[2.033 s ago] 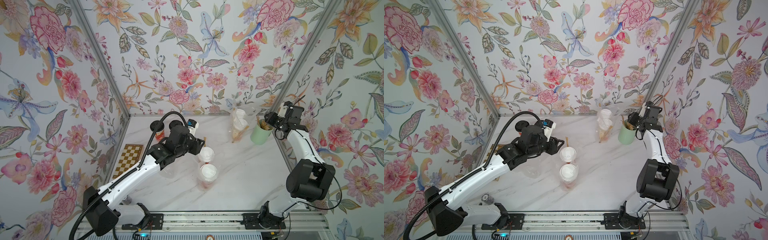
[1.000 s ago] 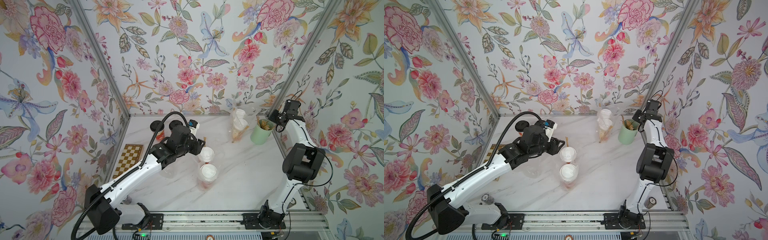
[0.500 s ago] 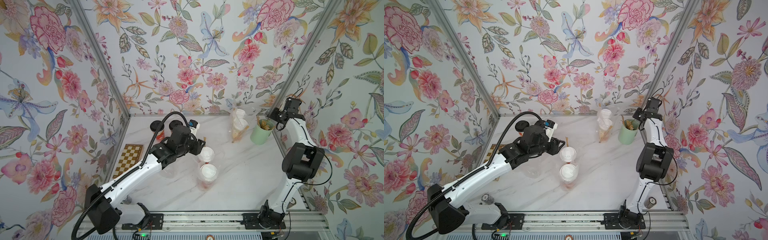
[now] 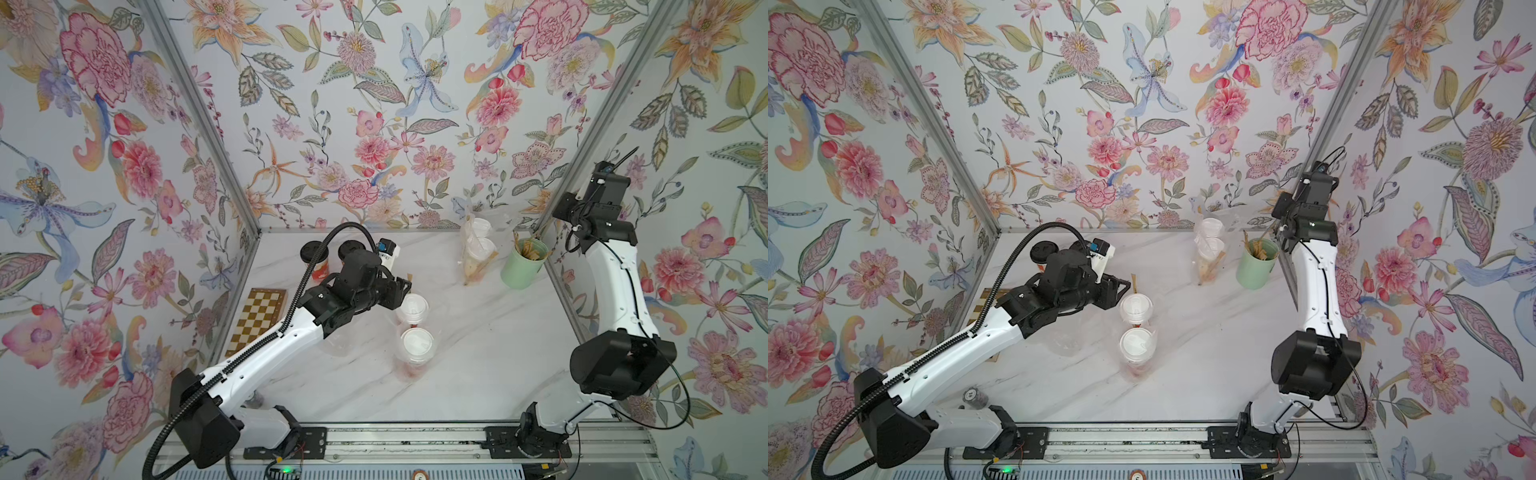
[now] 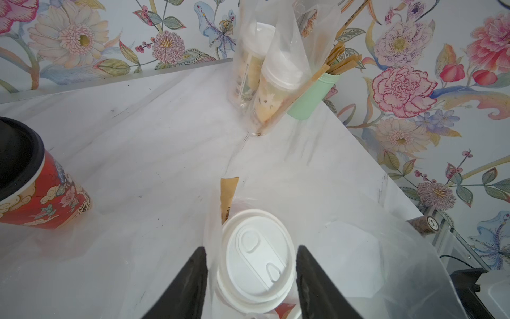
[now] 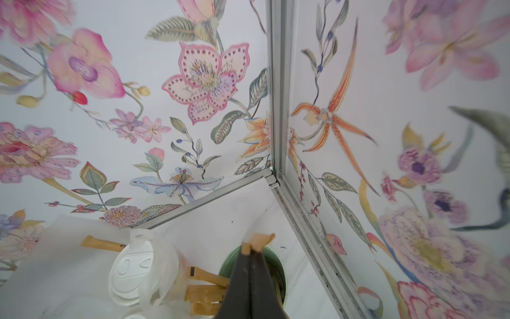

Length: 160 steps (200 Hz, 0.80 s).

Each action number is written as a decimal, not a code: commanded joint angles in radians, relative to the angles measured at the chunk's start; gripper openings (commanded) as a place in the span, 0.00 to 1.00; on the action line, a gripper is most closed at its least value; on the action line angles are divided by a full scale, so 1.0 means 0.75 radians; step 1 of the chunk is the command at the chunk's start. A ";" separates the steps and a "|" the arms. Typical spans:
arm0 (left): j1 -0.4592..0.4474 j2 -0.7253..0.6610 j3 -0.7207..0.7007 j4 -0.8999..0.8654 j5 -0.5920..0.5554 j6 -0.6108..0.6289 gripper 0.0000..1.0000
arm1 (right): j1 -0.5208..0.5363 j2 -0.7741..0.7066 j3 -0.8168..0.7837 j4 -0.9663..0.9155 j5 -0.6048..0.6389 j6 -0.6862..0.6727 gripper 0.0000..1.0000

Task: Pack milk tea into plastic carrier bags
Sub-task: Pick up the straw from the container, then place the straw in the plastic carrier bag.

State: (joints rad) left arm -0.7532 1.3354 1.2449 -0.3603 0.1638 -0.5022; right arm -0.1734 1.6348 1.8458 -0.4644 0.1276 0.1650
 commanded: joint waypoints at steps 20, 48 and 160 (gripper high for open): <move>-0.010 0.022 0.100 -0.096 -0.059 -0.024 0.55 | 0.055 -0.222 -0.045 -0.059 0.073 -0.048 0.00; -0.026 0.019 0.123 -0.141 -0.094 -0.040 0.57 | 0.138 -0.343 -0.061 -0.112 0.002 -0.052 0.00; -0.200 -0.012 0.136 -0.369 -0.285 -0.180 0.60 | 0.720 -0.624 -0.046 -0.313 -0.419 -0.146 0.00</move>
State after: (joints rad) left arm -0.8719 1.3418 1.3376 -0.5583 0.0162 -0.5861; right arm 0.2943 1.1961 1.7985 -0.6491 -0.0959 0.0811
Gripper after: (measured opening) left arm 0.598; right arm 0.046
